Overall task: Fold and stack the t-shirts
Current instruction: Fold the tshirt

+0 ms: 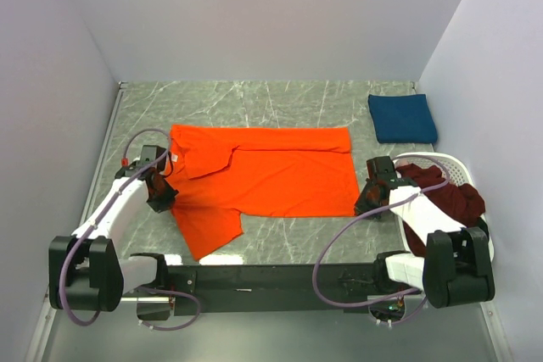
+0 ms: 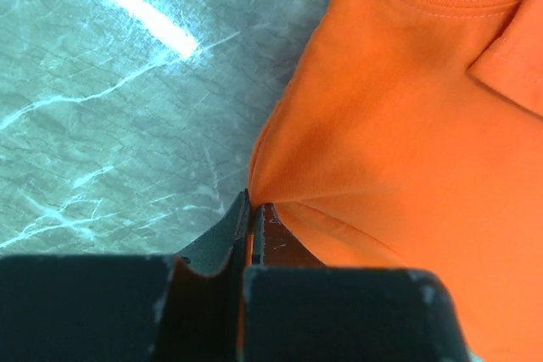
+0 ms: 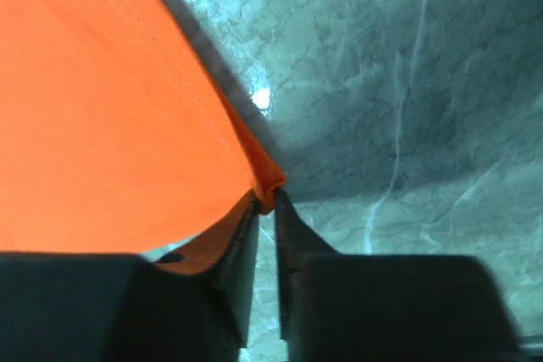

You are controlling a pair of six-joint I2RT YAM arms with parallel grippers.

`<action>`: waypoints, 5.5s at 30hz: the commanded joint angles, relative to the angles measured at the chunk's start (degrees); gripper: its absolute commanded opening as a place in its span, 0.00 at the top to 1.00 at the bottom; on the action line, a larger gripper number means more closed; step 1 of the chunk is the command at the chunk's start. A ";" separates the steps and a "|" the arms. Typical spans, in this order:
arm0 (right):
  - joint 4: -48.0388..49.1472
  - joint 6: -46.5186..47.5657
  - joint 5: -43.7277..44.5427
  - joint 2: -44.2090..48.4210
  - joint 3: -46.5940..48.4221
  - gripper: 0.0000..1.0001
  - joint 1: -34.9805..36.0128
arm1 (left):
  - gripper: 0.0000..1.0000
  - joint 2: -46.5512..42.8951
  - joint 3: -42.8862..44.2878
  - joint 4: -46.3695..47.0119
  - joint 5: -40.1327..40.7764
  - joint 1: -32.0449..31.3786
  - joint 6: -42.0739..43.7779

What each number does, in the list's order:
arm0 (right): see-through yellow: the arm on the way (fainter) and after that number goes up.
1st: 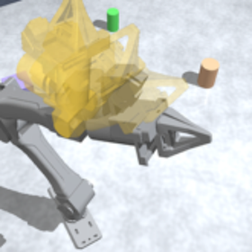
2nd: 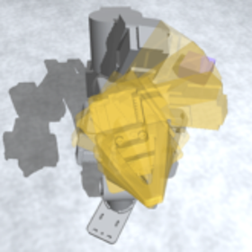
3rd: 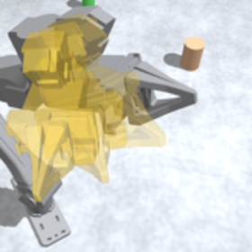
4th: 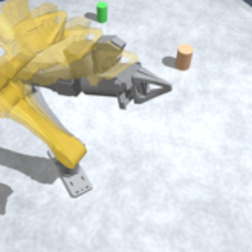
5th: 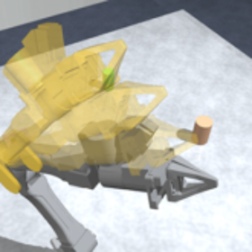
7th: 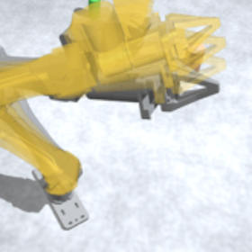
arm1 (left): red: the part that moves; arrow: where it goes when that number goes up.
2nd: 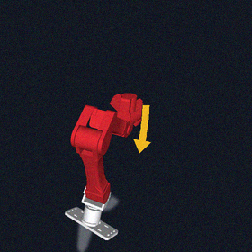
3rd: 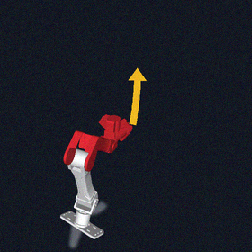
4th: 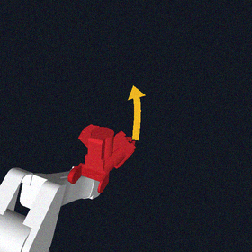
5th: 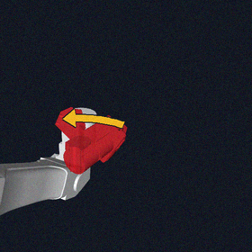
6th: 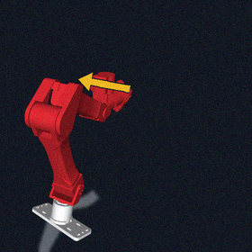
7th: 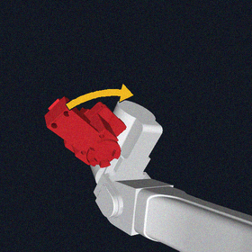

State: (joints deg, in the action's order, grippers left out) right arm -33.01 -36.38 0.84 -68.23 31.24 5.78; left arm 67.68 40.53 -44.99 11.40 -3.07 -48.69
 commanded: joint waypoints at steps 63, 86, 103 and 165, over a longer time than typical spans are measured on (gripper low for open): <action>0.76 6.67 -4.09 -33.37 38.19 1.00 -5.52 | 0.99 30.40 30.04 7.11 -11.84 9.14 9.22; 4.72 7.11 -4.09 -26.44 35.03 0.53 -4.73 | 0.54 20.77 25.40 10.46 -8.77 8.96 9.23; 5.42 7.20 -4.18 -7.54 20.53 0.49 10.83 | 0.41 1.39 -1.33 8.87 -7.98 -8.44 0.53; 7.44 9.05 -6.56 -2.26 14.19 0.48 12.94 | 0.95 49.48 59.22 12.38 0.30 -11.96 9.75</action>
State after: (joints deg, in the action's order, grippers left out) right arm -26.68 -28.18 -5.89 -70.15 42.96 18.50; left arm 116.38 97.19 -33.65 14.83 -14.92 -39.62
